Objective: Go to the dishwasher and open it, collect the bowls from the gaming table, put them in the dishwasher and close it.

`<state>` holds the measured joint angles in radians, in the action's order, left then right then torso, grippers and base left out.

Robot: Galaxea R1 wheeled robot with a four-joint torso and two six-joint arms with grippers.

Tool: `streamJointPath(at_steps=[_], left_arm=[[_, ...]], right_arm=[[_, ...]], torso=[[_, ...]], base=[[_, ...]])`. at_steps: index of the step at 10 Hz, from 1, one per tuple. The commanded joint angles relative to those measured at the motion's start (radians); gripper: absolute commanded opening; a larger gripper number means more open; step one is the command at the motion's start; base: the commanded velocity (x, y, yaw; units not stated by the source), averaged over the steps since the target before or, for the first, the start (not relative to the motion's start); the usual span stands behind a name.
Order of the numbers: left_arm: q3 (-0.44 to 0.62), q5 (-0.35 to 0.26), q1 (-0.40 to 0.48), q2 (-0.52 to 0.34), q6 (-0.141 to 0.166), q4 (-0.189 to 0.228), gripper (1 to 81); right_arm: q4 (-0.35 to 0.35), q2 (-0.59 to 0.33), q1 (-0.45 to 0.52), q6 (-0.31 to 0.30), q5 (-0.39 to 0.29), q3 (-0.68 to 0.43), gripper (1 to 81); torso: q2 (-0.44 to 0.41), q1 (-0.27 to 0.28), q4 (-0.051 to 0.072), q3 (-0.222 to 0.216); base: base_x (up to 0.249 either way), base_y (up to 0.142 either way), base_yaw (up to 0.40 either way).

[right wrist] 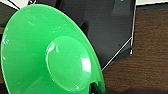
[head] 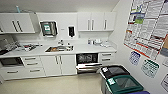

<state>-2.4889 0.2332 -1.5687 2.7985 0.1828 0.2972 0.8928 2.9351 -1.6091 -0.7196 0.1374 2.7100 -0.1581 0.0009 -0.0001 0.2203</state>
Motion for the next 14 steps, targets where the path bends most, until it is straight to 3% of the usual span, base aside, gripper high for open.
streamJointPath(at_steps=[1,14], left_arm=[[0.002,-0.037,0.037,-0.017,-0.002,0.011,1.0],[0.002,-0.037,0.037,-0.017,-0.002,0.011,1.0]], right_arm=[[0.014,0.002,0.036,-0.001,-0.015,-0.007,1.0],[0.014,0.002,0.036,-0.001,-0.016,-0.006,1.0]], torso=[[0.000,0.000,0.000,0.000],[0.000,-0.001,0.000,0.000]], base=[[0.112,0.000,0.000],[0.114,0.000,0.000]])
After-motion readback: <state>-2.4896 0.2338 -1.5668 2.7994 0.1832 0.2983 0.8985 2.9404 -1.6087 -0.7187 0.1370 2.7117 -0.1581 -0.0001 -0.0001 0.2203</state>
